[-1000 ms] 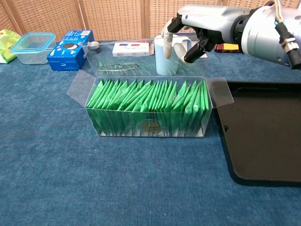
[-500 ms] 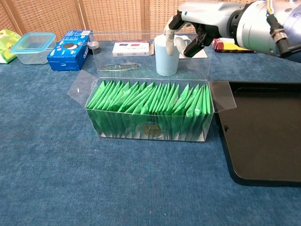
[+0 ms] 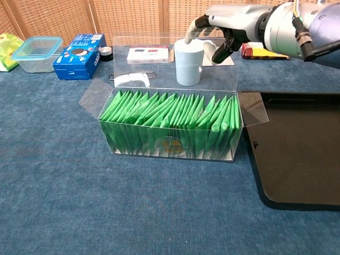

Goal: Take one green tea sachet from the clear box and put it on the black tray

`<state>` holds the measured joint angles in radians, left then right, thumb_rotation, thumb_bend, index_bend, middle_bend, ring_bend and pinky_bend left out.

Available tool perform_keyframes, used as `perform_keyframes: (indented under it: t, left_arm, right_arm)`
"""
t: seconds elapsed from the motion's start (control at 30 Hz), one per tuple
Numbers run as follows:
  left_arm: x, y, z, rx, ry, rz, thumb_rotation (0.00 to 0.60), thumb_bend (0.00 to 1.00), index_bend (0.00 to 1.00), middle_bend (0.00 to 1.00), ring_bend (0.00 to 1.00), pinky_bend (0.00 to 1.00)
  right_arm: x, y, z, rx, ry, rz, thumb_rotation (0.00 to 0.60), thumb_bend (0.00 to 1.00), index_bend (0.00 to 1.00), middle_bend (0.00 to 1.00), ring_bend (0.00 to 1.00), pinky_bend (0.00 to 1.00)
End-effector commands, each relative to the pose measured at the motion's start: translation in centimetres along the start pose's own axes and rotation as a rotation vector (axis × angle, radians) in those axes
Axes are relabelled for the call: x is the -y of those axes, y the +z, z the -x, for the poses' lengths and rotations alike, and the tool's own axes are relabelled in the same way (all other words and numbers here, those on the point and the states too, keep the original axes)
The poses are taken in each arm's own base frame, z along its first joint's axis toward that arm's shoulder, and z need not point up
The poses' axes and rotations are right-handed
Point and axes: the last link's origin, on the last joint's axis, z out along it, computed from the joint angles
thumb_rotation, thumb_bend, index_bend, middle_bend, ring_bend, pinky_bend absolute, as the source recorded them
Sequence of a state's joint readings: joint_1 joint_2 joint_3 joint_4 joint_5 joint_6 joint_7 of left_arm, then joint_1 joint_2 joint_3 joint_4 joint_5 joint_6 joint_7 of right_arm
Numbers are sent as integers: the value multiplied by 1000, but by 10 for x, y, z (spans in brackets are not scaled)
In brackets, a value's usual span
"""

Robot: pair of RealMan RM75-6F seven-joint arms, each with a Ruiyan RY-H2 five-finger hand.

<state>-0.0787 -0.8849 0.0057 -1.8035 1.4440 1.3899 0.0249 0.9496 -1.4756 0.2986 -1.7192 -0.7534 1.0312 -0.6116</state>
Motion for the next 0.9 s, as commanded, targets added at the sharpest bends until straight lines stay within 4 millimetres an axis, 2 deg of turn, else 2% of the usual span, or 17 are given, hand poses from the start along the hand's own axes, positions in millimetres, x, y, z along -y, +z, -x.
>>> perform_keyframes:
  t: [0.03, 0.2, 0.43, 0.63, 0.8, 0.9]
  left_arm:
    - [0, -1, 0, 1, -2, -1, 600, 205, 116, 126, 139, 241]
    - [1, -2, 0, -2, -3, 2, 600, 204, 117, 126, 139, 241]
    - [2, -4, -1, -6, -3, 0, 600, 205, 116, 126, 139, 241]
    - [3, -5, -1, -8, -6, -3, 600, 205, 116, 126, 139, 241]
    - [2, -5, -3, -19, -7, 2, 600, 205, 116, 126, 139, 241]
    - [1, -5, -4, -25, -6, 4, 600, 204, 116, 126, 139, 241]
  right_arm:
    - [-3, 2, 2, -7, -9, 3, 600, 728, 119, 138, 127, 95]
    - [-7, 4, 9, -5, -47, 10, 600, 666, 24, 122, 113, 95]
    - [-10, 5, 8, -44, -64, 19, 600, 509, 1, 114, 106, 95]
    - [-11, -4, -5, -109, -1, -9, 600, 325, 66, 114, 105, 95]
    - [-13, -20, -18, -147, 74, -83, 600, 232, 145, 140, 104, 90]
    - [-14, -30, -19, -147, 86, -150, 600, 202, 183, 149, 95, 82]
